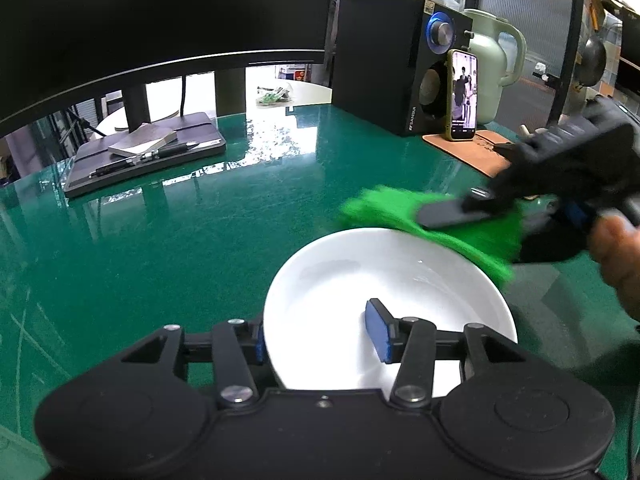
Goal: Clean bowl
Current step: 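Press the cloth onto the bowl rim and rub it with the right tool, then wipe the cloth back and forth along the bowl rim with the right tool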
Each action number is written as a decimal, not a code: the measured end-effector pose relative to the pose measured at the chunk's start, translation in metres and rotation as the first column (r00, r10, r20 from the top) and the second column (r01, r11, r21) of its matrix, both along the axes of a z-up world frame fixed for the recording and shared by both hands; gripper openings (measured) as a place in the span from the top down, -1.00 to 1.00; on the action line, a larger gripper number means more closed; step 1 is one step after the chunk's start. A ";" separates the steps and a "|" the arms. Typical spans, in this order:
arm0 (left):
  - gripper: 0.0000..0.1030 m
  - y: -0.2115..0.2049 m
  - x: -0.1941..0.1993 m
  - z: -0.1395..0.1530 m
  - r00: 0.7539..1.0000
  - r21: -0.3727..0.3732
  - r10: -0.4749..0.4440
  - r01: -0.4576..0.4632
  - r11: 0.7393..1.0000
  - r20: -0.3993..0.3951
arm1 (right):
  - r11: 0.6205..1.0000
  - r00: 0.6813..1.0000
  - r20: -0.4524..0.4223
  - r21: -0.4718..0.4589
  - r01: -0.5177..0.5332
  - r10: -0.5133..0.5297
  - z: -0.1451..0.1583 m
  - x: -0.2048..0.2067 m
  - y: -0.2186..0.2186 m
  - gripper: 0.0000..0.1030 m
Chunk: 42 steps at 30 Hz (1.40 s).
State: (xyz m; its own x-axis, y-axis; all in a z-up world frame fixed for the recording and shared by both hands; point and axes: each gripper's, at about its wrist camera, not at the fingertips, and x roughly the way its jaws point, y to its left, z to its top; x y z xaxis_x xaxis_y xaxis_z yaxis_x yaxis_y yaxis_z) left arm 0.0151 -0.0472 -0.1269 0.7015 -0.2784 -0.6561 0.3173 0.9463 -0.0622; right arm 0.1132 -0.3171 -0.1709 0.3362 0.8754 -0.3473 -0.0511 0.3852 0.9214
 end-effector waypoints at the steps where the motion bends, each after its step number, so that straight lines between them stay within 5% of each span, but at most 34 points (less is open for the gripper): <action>1: 0.10 0.000 0.000 0.000 1.000 0.000 0.000 0.000 1.000 -0.001 | 1.000 1.000 0.002 -0.003 -0.009 0.009 -0.001 0.008 0.011 0.81; 12: 0.02 0.001 -0.002 -0.002 0.999 -0.015 -0.035 0.036 0.999 0.011 | 0.999 0.999 -0.004 0.009 0.049 -0.049 0.001 -0.029 -0.023 0.78; 20: 0.02 -0.001 -0.003 -0.002 0.999 -0.020 -0.030 0.031 0.999 0.011 | 1.000 0.999 -0.017 -0.004 0.030 -0.030 -0.006 0.006 0.012 0.77; 31: -0.07 0.001 0.000 -0.004 0.996 -0.054 -0.091 0.091 0.994 -0.009 | 0.998 0.998 -0.046 0.040 0.044 -0.042 -0.009 -0.010 -0.012 0.76; 40: -0.10 0.006 -0.026 -0.005 0.999 -0.087 0.049 -0.050 0.995 -0.011 | 0.999 0.998 -0.048 -0.009 -0.033 0.032 -0.013 0.023 0.037 0.76; 42: 0.03 0.006 -0.029 -0.004 0.998 -0.068 0.057 -0.058 0.996 -0.005 | 0.999 0.998 -0.056 0.003 -0.042 0.042 -0.013 0.018 0.034 0.76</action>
State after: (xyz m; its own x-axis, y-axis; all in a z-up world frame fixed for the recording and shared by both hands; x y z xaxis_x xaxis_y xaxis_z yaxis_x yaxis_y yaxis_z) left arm -0.0136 -0.0413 -0.1307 0.7157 -0.2814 -0.6392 0.2622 0.9565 -0.1276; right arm 0.1314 -0.2827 -0.1840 0.2792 0.8890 -0.3629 -0.0154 0.3820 0.9240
